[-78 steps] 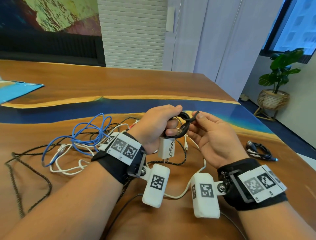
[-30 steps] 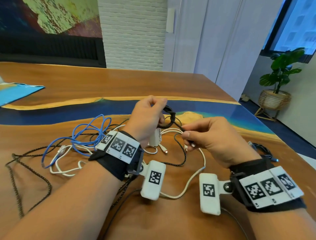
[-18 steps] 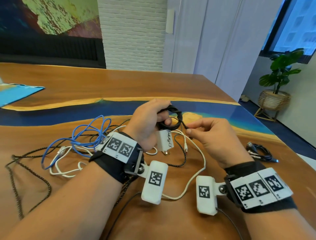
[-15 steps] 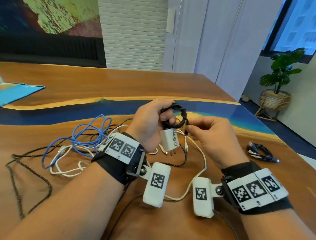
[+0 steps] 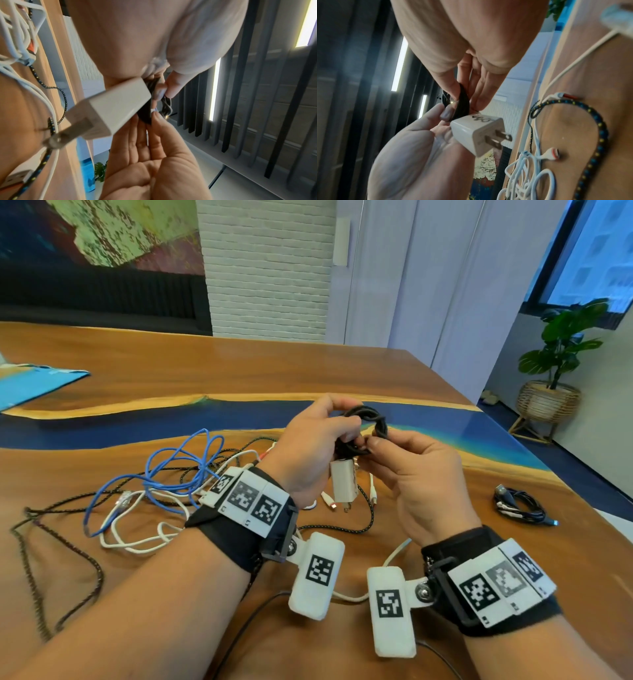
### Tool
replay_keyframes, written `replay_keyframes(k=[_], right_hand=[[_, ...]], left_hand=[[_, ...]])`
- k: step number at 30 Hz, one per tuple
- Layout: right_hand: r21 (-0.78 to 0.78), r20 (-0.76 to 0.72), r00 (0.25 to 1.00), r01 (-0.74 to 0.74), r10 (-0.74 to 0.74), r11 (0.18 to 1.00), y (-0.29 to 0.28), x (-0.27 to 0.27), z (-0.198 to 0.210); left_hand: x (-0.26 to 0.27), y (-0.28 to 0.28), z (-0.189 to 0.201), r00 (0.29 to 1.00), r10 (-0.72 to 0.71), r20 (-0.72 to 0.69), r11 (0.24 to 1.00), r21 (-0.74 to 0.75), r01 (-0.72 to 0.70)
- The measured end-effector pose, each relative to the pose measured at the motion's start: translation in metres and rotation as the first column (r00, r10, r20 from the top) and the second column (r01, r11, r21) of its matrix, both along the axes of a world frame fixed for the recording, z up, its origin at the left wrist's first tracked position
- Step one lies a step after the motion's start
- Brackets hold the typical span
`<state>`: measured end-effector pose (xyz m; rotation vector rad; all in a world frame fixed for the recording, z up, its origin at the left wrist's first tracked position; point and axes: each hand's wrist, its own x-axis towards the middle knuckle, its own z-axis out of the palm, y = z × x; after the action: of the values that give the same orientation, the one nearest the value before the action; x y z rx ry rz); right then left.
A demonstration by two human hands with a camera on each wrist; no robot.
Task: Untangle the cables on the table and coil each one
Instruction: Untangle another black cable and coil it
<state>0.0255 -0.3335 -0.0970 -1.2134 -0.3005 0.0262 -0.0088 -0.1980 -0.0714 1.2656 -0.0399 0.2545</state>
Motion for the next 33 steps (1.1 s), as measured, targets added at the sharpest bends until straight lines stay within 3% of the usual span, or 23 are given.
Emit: replay_keyframes(k=[4,9,14,20,27,29,33], right_hand=[[0.190,-0.083,0.996,-0.027,0.044,0.981,0.002,-0.002,0.001],[0.269,-0.130,0.988,-0.051,0.089,0.962,0.004,-0.006,0.003],[0.376,-0.152,0.972,-0.114,0.182,0.919,0.002,-0.006,0.007],[0.468,-0.146,0.967,-0.118,0.208,0.876,0.004,-0.005,0.005],[0.409,-0.080,0.968,-0.187,0.240,0.893,0.006,-0.006,0.005],[0.273,-0.015,0.978,-0.196,0.208,0.942,0.004,-0.006,0.006],[-0.006,0.063,0.998,-0.012,0.013,1.000,-0.002,0.002,0.005]], left_hand=[[0.001,0.001,0.001,0.999,0.032,0.021,0.997,0.072,-0.033],[0.004,-0.001,-0.004,0.990,0.132,0.055,0.989,0.060,-0.135],[0.004,0.004,-0.002,0.989,0.078,0.124,0.996,0.039,-0.083],[0.005,0.005,-0.001,0.996,0.045,0.072,0.998,0.035,-0.047],[0.005,0.012,0.000,0.994,-0.067,-0.084,0.985,-0.163,0.052],[0.006,0.017,0.000,0.994,-0.052,-0.097,0.985,-0.170,0.035],[0.006,0.016,-0.002,0.998,-0.004,-0.058,0.991,-0.131,-0.003]])
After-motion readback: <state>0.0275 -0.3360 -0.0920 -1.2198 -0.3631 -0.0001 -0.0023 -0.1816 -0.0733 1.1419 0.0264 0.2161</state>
